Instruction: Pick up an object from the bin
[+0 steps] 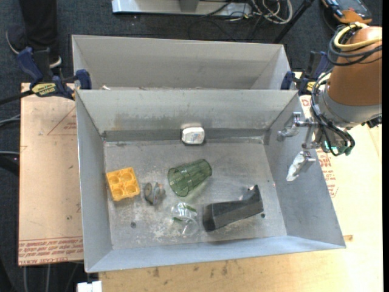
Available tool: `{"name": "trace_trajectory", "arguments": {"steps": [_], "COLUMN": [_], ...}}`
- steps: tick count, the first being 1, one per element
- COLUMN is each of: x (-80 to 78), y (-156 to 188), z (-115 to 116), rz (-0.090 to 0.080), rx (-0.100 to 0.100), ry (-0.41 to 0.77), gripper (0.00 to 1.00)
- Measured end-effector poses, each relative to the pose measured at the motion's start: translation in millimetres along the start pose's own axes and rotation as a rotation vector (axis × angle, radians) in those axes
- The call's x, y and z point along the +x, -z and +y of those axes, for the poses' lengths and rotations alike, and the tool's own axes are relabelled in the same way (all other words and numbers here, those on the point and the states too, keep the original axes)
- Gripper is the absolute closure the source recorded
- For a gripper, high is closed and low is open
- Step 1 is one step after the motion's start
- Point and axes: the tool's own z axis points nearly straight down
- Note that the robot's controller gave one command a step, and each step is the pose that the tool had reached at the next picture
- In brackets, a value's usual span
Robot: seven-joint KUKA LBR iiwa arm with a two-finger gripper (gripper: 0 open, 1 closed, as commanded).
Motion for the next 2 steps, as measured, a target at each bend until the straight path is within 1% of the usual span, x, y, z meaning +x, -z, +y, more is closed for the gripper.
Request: {"name": "trace_trajectory", "arguments": {"steps": [1,2], "x": [-1.7,28.0], "y": [4,-41], "z": [1,4], "rz": [-0.008,-0.013], "rx": [0.001,0.002], "ry": [0.003,0.055], "gripper": [0.0,0.0]}}
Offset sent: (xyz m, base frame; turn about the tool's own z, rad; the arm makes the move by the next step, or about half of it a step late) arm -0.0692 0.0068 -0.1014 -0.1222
